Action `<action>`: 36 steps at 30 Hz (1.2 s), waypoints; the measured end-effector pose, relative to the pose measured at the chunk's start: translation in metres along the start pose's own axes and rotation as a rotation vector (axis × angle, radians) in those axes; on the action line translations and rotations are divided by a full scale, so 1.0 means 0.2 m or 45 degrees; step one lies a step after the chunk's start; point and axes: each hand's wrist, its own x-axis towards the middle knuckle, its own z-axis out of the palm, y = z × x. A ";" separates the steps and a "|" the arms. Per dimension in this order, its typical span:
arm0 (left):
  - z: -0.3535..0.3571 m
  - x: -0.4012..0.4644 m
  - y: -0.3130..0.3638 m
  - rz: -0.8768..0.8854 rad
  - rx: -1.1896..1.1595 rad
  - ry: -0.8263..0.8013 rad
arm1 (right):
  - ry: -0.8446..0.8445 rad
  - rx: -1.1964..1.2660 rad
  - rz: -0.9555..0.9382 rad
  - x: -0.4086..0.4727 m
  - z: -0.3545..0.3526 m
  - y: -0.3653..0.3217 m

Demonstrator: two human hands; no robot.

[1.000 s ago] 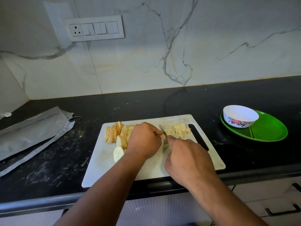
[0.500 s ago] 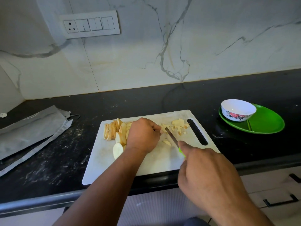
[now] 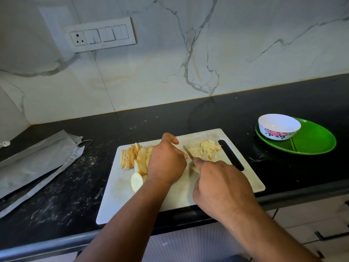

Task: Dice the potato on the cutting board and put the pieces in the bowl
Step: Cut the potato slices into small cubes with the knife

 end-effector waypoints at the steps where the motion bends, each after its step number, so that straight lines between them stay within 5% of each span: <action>1: 0.00 0.00 0.00 0.001 0.007 -0.006 | -0.005 0.002 -0.002 -0.01 0.00 0.01; 22: -0.01 -0.06 0.05 0.177 0.105 0.038 | 0.076 0.037 0.104 -0.09 -0.08 0.01; 30: -0.01 -0.07 0.05 0.255 0.079 0.236 | 0.070 0.127 0.089 -0.11 -0.06 0.01; 36: -0.14 -0.08 0.08 0.409 -0.115 0.598 | -0.054 0.099 -0.022 -0.14 -0.04 -0.09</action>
